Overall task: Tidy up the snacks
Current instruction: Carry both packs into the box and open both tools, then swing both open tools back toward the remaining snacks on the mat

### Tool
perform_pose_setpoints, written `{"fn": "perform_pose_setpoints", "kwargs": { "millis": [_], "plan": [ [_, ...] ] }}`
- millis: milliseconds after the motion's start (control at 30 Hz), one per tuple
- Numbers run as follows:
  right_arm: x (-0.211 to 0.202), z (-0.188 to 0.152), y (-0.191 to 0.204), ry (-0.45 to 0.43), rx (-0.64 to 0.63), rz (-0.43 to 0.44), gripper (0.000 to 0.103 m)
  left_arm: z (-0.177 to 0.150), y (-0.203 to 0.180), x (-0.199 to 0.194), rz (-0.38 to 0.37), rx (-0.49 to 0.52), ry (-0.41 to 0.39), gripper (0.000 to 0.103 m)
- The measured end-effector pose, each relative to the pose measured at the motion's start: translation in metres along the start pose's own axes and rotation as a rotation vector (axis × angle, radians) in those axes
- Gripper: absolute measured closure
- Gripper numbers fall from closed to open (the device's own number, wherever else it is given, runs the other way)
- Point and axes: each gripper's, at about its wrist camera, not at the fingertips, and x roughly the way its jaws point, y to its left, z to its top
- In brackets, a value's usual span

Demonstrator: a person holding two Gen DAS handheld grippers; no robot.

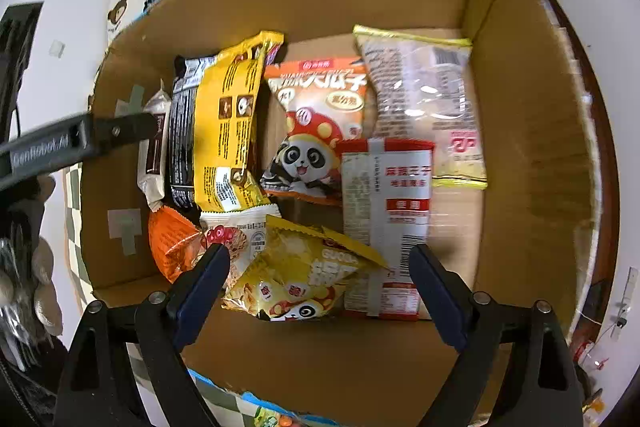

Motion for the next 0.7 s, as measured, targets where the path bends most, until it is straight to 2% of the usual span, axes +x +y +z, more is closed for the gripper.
{"fn": "perform_pose_setpoints", "kwargs": {
  "millis": [167, 367, 700],
  "plan": [
    [-0.022, -0.015, -0.003, -0.083, -0.005, -0.039, 0.010, -0.030, -0.007, -0.024, 0.000, 0.017, -0.093, 0.013],
    [-0.054, -0.035, 0.004, -0.183, -0.014, -0.072, 0.010, -0.069, -0.014, -0.057, 0.043, 0.026, -0.222, 0.013],
    [-0.105, -0.076, 0.016, -0.340, -0.041, -0.120, 0.010, -0.114, -0.012, -0.109, 0.064, 0.016, -0.372, 0.013]
  ]
}}
